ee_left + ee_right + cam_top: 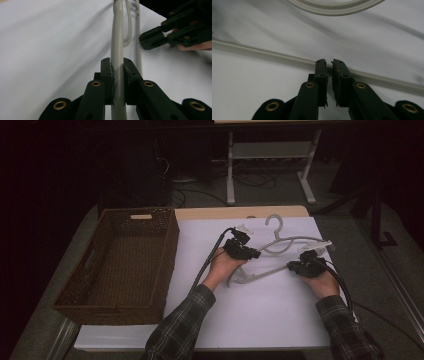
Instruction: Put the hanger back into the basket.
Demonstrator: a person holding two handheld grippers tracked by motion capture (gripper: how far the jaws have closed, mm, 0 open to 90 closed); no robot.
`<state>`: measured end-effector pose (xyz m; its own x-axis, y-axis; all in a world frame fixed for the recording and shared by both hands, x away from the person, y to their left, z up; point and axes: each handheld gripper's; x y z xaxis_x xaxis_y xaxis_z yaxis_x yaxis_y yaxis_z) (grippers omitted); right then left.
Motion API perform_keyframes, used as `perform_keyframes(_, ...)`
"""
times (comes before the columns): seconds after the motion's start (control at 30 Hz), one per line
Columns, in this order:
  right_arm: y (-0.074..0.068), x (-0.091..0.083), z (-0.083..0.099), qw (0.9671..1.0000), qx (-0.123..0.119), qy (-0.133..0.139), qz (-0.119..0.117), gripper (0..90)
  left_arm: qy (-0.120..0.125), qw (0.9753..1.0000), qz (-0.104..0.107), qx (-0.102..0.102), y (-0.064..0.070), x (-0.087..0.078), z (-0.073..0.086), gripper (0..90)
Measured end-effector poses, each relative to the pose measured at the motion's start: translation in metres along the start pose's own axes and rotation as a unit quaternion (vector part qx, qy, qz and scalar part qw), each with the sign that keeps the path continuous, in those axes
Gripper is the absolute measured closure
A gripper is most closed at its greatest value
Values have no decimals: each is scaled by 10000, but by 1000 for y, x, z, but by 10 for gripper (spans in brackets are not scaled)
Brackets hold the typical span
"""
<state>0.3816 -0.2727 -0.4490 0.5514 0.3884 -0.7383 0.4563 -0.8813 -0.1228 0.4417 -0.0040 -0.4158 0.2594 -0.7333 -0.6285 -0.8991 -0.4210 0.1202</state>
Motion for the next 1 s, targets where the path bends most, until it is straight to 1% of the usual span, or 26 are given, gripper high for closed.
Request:
perform_keyframes(0.07, -1, -4, -1, 9999, 12, 130, -26, 710, 30, 10000, -36, 1, -2, -5, -1, 816)
perform_keyframes(0.2, -3, -13, -2, 9994, 54, 332, -60, 542, 94, 9998, -150, 29, -1, -13, -4, 821)
perform_keyframes(0.37, -6, -26, -2, 9983, 120, 542, -169, 310, 156, 9995, -265, 61, -2, -23, -9, 822)
perform_keyframes(0.43, -7, -30, -1, 9979, 155, 609, -142, 218, 162, 9994, -303, 93, -2, -29, -11, 822)
perform_keyframes(0.47, -8, -31, -1, 9977, 141, 653, -131, 187, 158, 9993, -315, 92, -2, -31, -12, 822)
perform_keyframes(0.53, -11, -34, 0, 9977, 106, 666, -113, 153, 189, 9992, -352, 85, -2, -37, -15, 822)
perform_keyframes(0.6, -13, -38, 2, 9977, 71, 670, -116, 147, 224, 9989, -398, 67, -2, -43, -18, 822)
perform_keyframes(0.67, -15, -42, 5, 9969, 87, 766, -121, 147, 230, 9988, -421, 49, -2, -47, -20, 822)
perform_keyframes(0.77, -18, -48, 9, 9963, 102, 826, -196, 128, 205, 9987, -471, 56, -2, -56, -24, 822)
perform_keyframes(0.87, -22, -53, 15, 9959, 28, 850, -313, 106, 213, 9984, -514, 37, -1, -66, -27, 822)
perform_keyframes(0.93, -26, -55, 19, 9956, -17, 854, -386, 90, 222, 9984, -525, 67, -1, -74, -29, 822)
perform_keyframes(1.0, -27, -56, 21, 9956, -71, 835, -412, 89, 238, 9983, -529, 54, -1, -82, -30, 822)
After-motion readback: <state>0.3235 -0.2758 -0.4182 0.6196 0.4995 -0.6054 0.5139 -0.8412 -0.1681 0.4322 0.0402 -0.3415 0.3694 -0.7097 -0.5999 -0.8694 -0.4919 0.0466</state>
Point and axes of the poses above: each handheld gripper's, and its own axes: x roughly forward along the jaws, z roughly out of its underside, y roughly to its right, and after that the axes turned 8 degrees about x, right-handed
